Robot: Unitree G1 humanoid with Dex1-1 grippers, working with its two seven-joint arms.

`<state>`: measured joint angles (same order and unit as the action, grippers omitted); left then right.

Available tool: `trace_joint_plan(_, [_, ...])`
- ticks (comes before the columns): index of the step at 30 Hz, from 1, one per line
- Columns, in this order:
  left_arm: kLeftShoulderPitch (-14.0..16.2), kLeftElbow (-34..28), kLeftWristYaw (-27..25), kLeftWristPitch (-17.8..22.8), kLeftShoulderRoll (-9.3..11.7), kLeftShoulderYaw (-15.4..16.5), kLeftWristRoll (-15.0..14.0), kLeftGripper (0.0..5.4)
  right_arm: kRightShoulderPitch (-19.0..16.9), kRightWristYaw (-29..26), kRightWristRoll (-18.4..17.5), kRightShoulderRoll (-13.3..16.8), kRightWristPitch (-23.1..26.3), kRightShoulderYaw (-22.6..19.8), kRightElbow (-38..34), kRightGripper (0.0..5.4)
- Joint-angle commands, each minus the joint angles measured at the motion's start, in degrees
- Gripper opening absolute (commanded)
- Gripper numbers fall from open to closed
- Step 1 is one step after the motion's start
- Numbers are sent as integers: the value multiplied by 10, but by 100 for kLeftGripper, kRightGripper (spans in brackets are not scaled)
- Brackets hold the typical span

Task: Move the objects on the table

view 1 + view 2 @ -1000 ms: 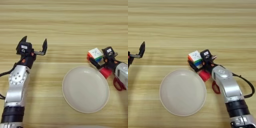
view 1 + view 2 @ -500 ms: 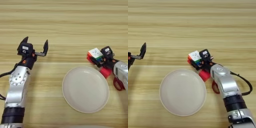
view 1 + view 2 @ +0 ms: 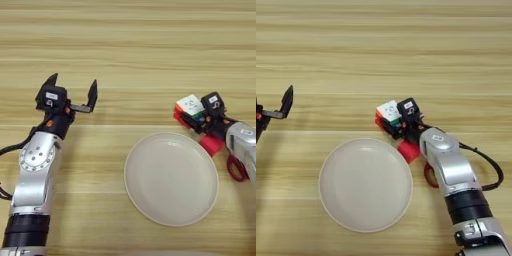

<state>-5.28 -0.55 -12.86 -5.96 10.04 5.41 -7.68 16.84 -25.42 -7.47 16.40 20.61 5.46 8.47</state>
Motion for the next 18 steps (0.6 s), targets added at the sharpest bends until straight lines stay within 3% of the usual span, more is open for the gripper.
trace_joint_plan(1, [4,-3,-2,-3,-1,-2,0,540,-5,0,3,2,6,-2,-29,331])
trace_joint_plan(11, [6,-3,-4,1,-2,-2,-1,540,-35,1,-17,14,49,-24,-156,331])
trace_joint_plan(18, [6,-4,-11,8,-3,-1,-13,540,-76,3,-36,26,86,-42,-247,331])
